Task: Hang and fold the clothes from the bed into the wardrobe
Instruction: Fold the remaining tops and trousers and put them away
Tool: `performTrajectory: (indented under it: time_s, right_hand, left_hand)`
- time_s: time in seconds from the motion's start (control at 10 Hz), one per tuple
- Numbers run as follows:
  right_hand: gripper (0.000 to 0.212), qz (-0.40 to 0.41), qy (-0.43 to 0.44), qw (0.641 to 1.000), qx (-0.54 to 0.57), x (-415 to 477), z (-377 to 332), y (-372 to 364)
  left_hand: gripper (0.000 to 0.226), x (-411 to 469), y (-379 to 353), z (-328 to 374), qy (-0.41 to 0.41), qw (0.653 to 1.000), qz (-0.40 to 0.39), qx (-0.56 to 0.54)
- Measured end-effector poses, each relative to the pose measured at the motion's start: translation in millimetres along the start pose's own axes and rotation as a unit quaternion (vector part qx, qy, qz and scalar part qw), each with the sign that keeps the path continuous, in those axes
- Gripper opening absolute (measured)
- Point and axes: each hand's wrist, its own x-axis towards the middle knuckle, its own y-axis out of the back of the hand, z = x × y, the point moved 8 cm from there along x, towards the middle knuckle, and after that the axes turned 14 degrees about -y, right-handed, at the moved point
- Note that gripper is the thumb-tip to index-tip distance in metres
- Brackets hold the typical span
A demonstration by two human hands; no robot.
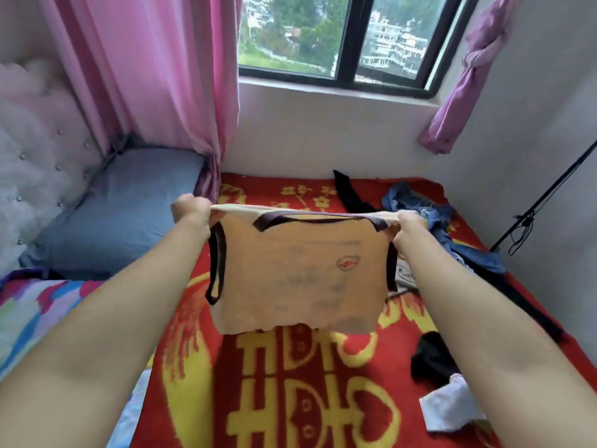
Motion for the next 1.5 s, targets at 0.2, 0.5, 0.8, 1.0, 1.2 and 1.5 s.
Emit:
performTrajectory:
  time_s: [0.2,0.5,0.8,1.0,1.2,1.5]
  right_hand:
    - [0.028,-0.085,0.096,0.983,0.132,-20,-149,-84]
    - [0.034,-0.124,0.175,0.975,0.061,-22,-180,-156]
    - [0.035,-0.092,0.191,0.977,-0.029,27,-116,-144]
    - [0.026,0.023,0.109,0.988,-0.106,66,-15,-72]
    - [0.020,0.079,0.047,0.966,-0.243,54,80,16]
    - [0.023,0.146,-0.097,0.951,-0.256,20,235,160]
  left_hand:
    - [0.037,64,-33,155,-0.121,0.989,-0.005,-0.085]
    - [0.023,97,-13,186,-0.153,0.986,0.038,-0.044]
    - [0.020,87,8,128,-0.183,0.981,0.024,0.055]
    - [0.022,32,43,16,-0.074,0.993,0.033,0.085]
    - [0.022,-68,116,-109,0.039,0.987,0.001,0.157]
    - [0.018,-190,183,-188,0.113,0.969,-0.056,0.214]
